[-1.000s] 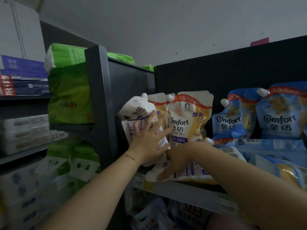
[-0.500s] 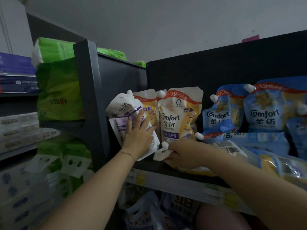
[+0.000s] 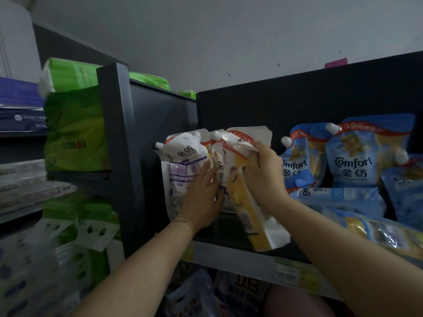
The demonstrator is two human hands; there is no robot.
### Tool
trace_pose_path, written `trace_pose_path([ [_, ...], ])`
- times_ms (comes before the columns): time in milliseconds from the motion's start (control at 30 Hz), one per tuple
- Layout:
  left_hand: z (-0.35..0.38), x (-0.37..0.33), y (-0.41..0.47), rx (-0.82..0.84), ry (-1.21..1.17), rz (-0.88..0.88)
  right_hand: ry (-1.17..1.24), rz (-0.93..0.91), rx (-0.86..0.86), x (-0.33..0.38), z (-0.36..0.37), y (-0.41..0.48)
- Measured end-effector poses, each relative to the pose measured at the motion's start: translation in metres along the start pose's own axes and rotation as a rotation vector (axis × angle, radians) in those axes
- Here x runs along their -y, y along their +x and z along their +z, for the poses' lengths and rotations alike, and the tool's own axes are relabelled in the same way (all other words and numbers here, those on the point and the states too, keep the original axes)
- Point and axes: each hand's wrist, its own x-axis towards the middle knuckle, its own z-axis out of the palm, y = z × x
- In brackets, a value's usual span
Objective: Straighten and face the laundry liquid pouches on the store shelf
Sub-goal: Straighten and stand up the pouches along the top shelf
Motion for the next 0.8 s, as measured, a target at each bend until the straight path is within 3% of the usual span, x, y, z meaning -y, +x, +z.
trace_pose_path([
  [167, -0.001, -0.002, -0.001, -0.112, -0.349, -0.112, 0.262, 0.146, -0.154, 0.01, 0.024, -0.003],
  [333, -0.015, -0.006, -0.006, -0.139, -0.305, -0.133, 0.384, 0.24, -0.22, 0.008, 0.033, 0.005],
  [467, -0.029, -0.019, -0.006, -0.237, -0.554, -0.23, 0.403, 0.283, -0.253, 0.002, 0.037, 0.005],
  [533, -0.03, -0.02, -0.009, -0.107, -0.568, -0.174, 0.384, 0.285, -0.291, -0.001, 0.042, 0.005],
  [667, -0.022, -0.022, -0.029, 0.165, -0.294, -0.069, 0.346, 0.228, -0.307, -0.011, 0.053, -0.001],
  [800, -0.017, -0.017, -0.04, 0.197, -0.203, -0.154, 0.289, 0.149, -0.214, -0.007, 0.052, -0.006],
])
